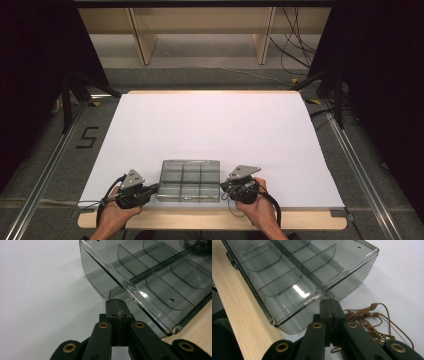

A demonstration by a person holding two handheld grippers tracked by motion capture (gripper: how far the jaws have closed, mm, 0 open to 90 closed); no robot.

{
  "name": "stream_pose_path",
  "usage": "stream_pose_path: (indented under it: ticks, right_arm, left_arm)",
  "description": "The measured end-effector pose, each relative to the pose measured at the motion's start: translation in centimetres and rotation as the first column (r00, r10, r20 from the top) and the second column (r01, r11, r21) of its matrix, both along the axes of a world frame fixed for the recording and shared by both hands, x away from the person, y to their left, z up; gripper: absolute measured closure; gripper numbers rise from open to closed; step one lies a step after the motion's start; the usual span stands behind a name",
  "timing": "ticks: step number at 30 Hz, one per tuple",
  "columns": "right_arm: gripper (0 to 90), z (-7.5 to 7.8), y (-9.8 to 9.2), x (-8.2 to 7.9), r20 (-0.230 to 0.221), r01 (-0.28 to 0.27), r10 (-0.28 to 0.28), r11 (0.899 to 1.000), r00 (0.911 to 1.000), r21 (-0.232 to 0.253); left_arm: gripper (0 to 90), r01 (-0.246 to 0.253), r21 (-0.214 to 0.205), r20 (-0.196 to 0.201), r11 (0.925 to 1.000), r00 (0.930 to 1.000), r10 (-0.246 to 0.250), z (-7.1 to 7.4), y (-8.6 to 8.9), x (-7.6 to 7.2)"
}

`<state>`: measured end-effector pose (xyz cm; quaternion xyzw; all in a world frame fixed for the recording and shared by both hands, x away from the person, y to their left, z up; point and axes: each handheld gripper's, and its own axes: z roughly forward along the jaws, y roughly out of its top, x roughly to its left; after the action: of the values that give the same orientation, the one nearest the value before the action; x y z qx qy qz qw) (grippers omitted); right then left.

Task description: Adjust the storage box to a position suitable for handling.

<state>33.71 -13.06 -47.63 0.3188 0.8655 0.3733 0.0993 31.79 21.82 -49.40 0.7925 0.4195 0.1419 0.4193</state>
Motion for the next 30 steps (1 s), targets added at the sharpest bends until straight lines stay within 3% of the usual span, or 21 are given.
stream_pose_path:
  ticks: [2,4,5,6,8,9,12,15,17,19,20,21,22,25,30]
  right_arm:
    - [90.0,-0.1,0.0,0.0,0.008,0.000,0.000,1.000,1.0000,0.012]
    - [90.0,0.1,-0.2,-0.2,-0.007,0.018,-0.018,1.000,0.9998,0.009]
    - [90.0,0.1,-0.2,-0.2,0.018,0.005,-0.005,1.000,0.9998,0.019]
    - [90.0,0.5,-0.4,-0.4,0.019,-0.004,0.004,1.000,0.9998,-0.006]
    - [90.0,0.6,-0.5,-0.5,0.029,-0.006,0.006,1.000,0.9996,-0.009]
    - [90.0,0.7,-0.9,-0.9,0.038,0.005,-0.005,1.000,0.9993,0.009]
    - [90.0,0.9,-1.6,-1.5,0.024,-0.008,0.007,1.000,0.9997,0.031]
    - [90.0,0.9,-2.1,-2.2,0.024,-0.025,0.023,0.998,0.9994,0.058]
    - [90.0,0.9,-2.3,-2.7,0.028,-0.036,0.034,0.997,0.9990,0.070]
    - [90.0,0.8,-2.5,-3.0,0.025,-0.038,0.036,0.996,0.9990,0.075]
    - [90.0,0.8,-2.5,-3.1,0.015,-0.030,0.029,0.996,0.9995,0.081]
    - [90.0,0.8,-2.6,-3.1,0.022,-0.037,0.035,0.996,0.9991,0.081]
    - [90.0,0.7,-2.6,-3.2,0.024,-0.040,0.038,0.996,0.9990,0.082]
    - [90.0,0.5,-2.6,-3.2,0.027,-0.057,0.055,0.996,0.9981,0.075]
    - [90.0,0.4,-2.5,-3.5,0.028,-0.089,0.087,0.992,0.9958,0.086]
  left_arm:
    - [89.3,-0.004,0.001,-0.019,1.0000,0.9998,0.004,0.1,0.1,0.0]
    - [83.5,-0.016,0.007,-0.020,0.9998,0.9997,0.016,0.1,0.1,0.0]
    - [80.8,0.011,0.048,-0.003,0.9988,0.9999,-0.011,0.4,0.4,-0.1]
    - [80.0,0.016,0.061,0.006,0.9980,0.9999,-0.016,0.5,0.6,-0.2]
    - [79.0,0.018,0.068,0.007,0.9975,0.9998,-0.019,0.5,0.8,-0.2]
    - [75.8,0.018,0.062,-0.012,0.9979,0.9998,-0.017,0.5,1.0,-0.2]
    - [71.9,-0.018,0.031,-0.015,0.9994,0.9997,0.018,0.4,1.3,-0.4]
    - [66.8,0.006,0.054,-0.019,0.9985,0.9998,-0.005,0.8,1.7,-0.8]
    - [63.6,-0.004,0.022,-0.017,0.9997,0.9998,0.004,0.6,1.5,-1.1]
    - [61.3,0.003,0.027,-0.033,0.9996,0.9995,-0.002,0.7,1.5,-1.6]
    - [60.0,0.018,0.039,-0.019,0.9991,0.9997,-0.017,0.7,1.5,-1.7]
    - [58.1,0.013,0.024,-0.016,0.9996,0.9998,-0.013,0.7,1.3,-2.0]
    - [56.8,0.021,0.050,-0.030,0.9985,0.9993,-0.020,0.8,1.4,-2.2]
    - [53.9,0.031,0.062,-0.026,0.9976,0.9992,-0.030,0.7,1.5,-2.4]
    - [51.0,0.018,0.050,-0.041,0.9986,0.9990,-0.016,0.7,1.5,-3.0]
